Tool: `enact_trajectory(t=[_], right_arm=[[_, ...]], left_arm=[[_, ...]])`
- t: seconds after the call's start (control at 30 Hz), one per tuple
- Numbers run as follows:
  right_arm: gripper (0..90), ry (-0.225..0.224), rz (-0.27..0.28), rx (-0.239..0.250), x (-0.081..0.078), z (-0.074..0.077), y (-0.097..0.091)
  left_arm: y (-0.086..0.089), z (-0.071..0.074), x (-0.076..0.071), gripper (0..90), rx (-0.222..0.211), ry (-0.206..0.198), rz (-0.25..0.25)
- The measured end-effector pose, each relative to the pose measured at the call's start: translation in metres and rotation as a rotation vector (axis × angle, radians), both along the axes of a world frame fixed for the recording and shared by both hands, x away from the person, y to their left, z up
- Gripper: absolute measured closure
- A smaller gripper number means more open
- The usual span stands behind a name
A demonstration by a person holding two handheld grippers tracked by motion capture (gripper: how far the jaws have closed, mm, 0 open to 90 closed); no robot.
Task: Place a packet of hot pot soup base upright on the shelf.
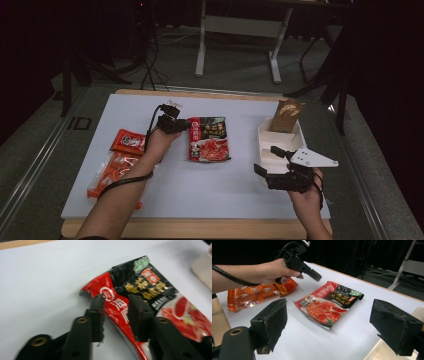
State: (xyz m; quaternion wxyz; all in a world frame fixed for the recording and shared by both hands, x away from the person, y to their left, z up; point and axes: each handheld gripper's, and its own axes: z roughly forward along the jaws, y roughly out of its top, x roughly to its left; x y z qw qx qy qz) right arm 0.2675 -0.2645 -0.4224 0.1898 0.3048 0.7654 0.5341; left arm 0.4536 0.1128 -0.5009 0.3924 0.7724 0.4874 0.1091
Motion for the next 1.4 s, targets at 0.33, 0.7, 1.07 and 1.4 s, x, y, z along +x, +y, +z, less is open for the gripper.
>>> enact_trajectory(t=[0.33, 0.7, 1.07, 1.4], right_arm=[[14.2, 0.004, 0.010, -0.004, 0.000, -0.004, 0.001], [14.2, 0.012, 0.025, -0.022, 0.002, -0.009, 0.006], [14.2, 0.016, 0.022, -0.019, 0.003, -0.009, 0.005], [14.2, 0.020, 0.021, -0.021, 0.005, -0.010, 0.005]], left_arm=[[-0.009, -0.017, 0.024, 59.9, 0.009, 0.039, 0.079], [-0.011, -0.029, 0.042, 59.9, -0.004, 0.077, 0.119], [-0.019, -0.039, 0.046, 58.3, -0.040, 0.147, 0.124], [-0.025, -0.037, 0.045, 83.5, -0.045, 0.153, 0.104]])
